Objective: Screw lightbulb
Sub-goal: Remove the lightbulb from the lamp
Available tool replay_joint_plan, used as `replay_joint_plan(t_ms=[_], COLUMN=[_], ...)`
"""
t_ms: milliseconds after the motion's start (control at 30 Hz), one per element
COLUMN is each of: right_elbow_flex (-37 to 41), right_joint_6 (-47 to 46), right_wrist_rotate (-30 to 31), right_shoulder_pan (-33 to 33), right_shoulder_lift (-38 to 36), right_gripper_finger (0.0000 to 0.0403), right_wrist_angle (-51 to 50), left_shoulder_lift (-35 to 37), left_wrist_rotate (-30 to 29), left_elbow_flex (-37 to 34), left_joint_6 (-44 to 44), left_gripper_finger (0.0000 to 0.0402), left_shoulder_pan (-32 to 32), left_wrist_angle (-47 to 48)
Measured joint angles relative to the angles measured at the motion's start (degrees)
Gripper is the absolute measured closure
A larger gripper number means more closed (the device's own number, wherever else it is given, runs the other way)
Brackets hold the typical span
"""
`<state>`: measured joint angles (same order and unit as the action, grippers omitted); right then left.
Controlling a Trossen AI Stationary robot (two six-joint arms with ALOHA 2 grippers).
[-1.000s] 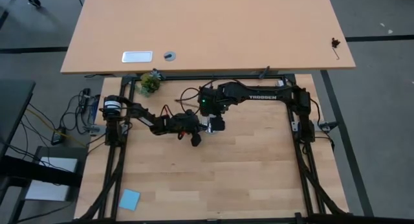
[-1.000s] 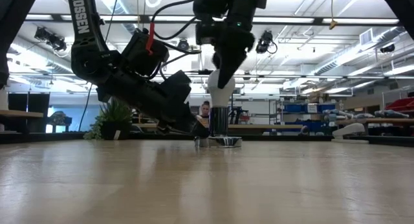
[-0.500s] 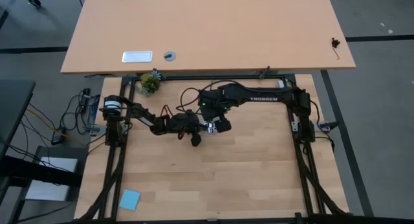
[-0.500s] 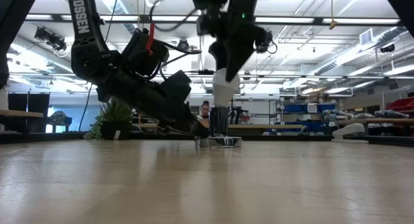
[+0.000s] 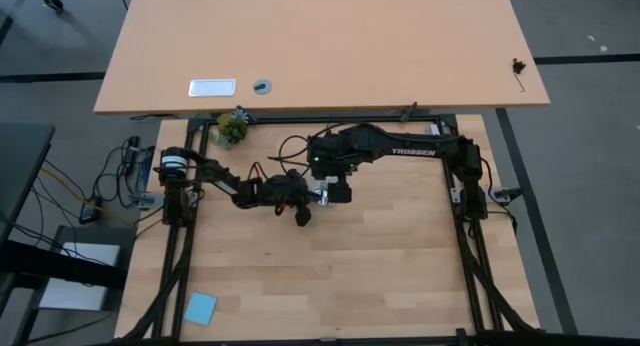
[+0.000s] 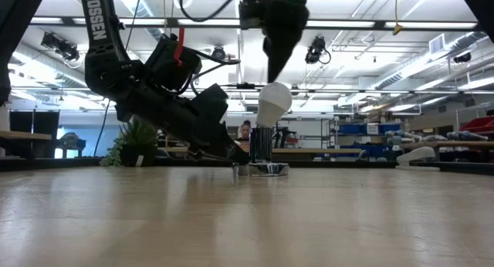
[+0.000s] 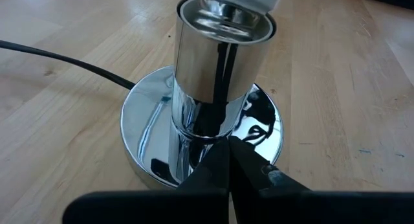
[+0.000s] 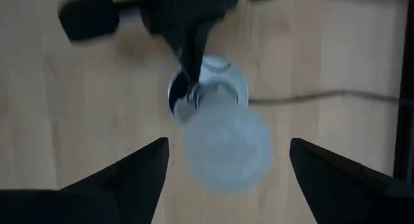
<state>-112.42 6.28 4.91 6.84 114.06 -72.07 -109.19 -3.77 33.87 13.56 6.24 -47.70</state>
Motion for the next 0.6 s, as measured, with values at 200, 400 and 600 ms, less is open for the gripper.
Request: replay_joint_plan(t_ms=[200,400,600], right_elbow_flex=[0.0,0.0,0.1], right_joint_6=[5.7,7.2,5.7], right_wrist_rotate=[0.0,-1.6,-5.7], right_shoulder_pan=[0.5,2.8,3.6], right_shoulder_lift=[-0.7,-3.0,-3.7], right_gripper_finger=[0.0077,0.0085,0.0091], right_wrist_angle=[-3.3,-3.6,-5.6], left_shoulder_lift=[0.0,0.0,0.0], left_wrist_rotate=[0.3,0.4,0.4], left_elbow_flex=[0.0,0.0,0.0], left_joint_6=[0.0,0.0,0.0], left_gripper_finger=[0.0399,0.0399,0.0399], left_shoulder_pan=[0.0,0.0,0.0], left_wrist_angle=[0.0,0.0,0.0])
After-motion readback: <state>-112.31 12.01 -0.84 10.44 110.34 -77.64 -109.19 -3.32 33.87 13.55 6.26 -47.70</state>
